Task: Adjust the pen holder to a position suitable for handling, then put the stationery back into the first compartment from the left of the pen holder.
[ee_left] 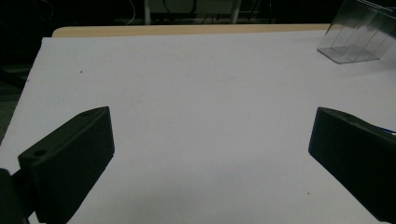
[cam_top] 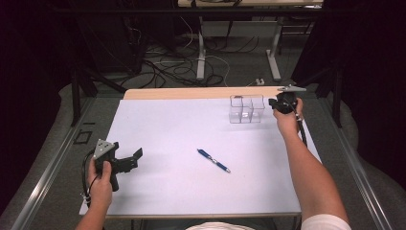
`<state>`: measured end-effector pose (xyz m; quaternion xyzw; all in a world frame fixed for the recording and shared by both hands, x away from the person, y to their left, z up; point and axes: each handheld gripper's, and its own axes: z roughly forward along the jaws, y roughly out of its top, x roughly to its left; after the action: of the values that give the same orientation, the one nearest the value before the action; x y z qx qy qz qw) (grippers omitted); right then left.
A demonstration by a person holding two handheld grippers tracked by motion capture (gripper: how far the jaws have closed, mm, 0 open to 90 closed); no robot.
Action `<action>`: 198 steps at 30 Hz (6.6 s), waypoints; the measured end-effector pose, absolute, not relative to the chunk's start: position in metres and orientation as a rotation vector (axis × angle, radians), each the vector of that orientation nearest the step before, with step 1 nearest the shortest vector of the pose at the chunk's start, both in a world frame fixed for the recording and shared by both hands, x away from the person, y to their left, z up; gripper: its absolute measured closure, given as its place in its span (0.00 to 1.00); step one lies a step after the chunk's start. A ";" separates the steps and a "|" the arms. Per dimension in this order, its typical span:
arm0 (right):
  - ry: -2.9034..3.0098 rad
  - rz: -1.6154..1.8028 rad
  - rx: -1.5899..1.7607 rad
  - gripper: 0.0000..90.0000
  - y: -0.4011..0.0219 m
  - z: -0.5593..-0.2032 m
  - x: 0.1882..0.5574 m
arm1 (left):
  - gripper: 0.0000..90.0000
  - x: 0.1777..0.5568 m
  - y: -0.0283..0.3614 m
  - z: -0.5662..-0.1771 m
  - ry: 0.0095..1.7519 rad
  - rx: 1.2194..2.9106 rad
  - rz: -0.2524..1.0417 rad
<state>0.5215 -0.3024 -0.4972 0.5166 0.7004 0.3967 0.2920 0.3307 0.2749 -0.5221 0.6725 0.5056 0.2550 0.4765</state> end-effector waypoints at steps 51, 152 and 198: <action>1.986 1.186 1.297 1.00 -0.239 -0.524 0.529 | 0.00 0.332 0.275 -0.525 1.259 1.648 0.599; 2.240 1.396 0.995 0.27 -0.155 -0.463 0.399 | 0.00 0.327 0.266 -0.513 1.203 1.615 0.491; 2.566 0.882 0.970 0.46 -0.112 -0.503 0.385 | 0.00 0.329 0.261 -0.515 1.211 1.649 0.523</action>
<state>0.3853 -0.1125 -0.5028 0.3338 0.8830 0.3034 0.1296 0.3291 0.2610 -0.5149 0.6795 0.4991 0.2157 0.4925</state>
